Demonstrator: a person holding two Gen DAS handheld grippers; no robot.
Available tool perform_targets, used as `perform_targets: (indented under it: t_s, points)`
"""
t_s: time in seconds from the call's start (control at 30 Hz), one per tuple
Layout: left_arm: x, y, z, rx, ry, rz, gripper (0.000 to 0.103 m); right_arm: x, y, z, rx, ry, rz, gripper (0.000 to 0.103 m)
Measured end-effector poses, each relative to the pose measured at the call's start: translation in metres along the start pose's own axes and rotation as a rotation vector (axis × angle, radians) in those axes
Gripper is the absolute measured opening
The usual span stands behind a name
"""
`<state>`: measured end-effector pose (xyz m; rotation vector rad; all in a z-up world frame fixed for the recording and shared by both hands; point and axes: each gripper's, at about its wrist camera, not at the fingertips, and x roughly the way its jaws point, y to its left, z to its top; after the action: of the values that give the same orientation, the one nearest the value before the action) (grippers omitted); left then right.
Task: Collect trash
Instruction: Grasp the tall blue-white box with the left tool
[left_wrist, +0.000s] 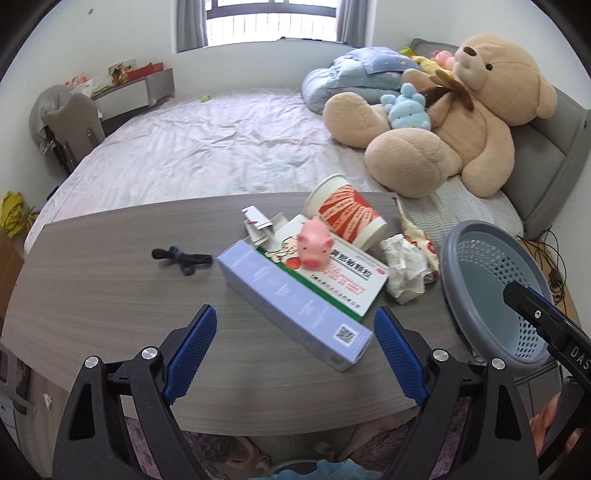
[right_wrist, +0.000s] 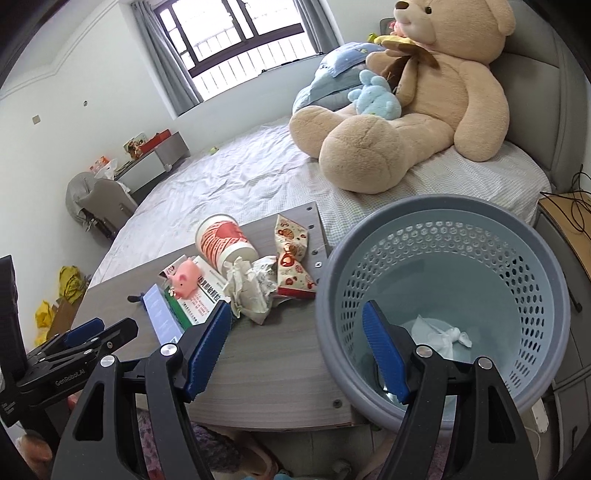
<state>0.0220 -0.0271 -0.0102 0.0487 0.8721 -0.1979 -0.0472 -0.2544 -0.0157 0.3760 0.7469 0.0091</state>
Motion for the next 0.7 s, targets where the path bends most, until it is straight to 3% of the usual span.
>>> perform_targets:
  t_s: [0.17, 0.47, 0.7]
  points:
    - [0.01, 0.002, -0.002, -0.018, 0.021, 0.008, 0.085, 0.005, 0.005, -0.003, -0.005, 0.018, 0.008, 0.07]
    - [0.037, -0.029, -0.005, 0.018, 0.052, -0.014, 0.085, 0.003, 0.005, -0.004, -0.001, 0.024, 0.0, 0.07]
    - [0.056, -0.032, -0.014, 0.041, 0.091, 0.029, 0.085, 0.0, 0.006, -0.003, 0.001, 0.022, -0.01, 0.07]
